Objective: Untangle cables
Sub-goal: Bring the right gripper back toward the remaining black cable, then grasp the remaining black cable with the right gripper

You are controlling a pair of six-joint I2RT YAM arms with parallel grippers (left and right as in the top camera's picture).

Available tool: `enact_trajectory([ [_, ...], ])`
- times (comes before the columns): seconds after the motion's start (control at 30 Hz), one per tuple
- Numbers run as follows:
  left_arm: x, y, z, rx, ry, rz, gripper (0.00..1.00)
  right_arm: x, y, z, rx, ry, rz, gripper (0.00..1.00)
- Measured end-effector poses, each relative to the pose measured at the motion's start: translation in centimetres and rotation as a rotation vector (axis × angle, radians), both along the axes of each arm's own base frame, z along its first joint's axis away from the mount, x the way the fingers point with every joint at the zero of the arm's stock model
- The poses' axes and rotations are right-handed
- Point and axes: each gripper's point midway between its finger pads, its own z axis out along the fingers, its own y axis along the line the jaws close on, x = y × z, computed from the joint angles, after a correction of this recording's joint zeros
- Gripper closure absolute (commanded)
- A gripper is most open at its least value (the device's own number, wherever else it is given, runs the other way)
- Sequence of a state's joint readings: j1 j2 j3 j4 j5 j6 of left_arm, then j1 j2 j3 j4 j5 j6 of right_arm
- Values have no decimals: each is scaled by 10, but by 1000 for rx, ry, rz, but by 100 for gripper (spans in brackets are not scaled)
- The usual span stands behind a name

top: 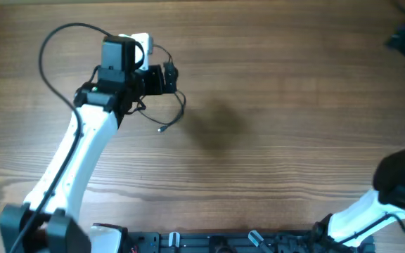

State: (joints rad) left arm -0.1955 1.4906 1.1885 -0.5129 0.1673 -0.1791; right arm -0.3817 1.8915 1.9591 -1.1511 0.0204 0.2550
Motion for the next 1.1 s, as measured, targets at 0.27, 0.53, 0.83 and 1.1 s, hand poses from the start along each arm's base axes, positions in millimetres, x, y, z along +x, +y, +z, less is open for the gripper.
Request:
enact_trajectory([
  [0.27,-5,59,16,49,-12,204,0,19,145,-1,4,47,358,0],
  [0.53,-13,118,15,42,26,344,0,21,282,5,-8,-14,668,0],
  [0.83,-25,170,20,-48,6,282,0,-2,419,-28,-25,-118,1001,0],
  [1.1,-36,152,27,-83,-59,21,0,-47,504,-74,-9,-192,1312,0],
])
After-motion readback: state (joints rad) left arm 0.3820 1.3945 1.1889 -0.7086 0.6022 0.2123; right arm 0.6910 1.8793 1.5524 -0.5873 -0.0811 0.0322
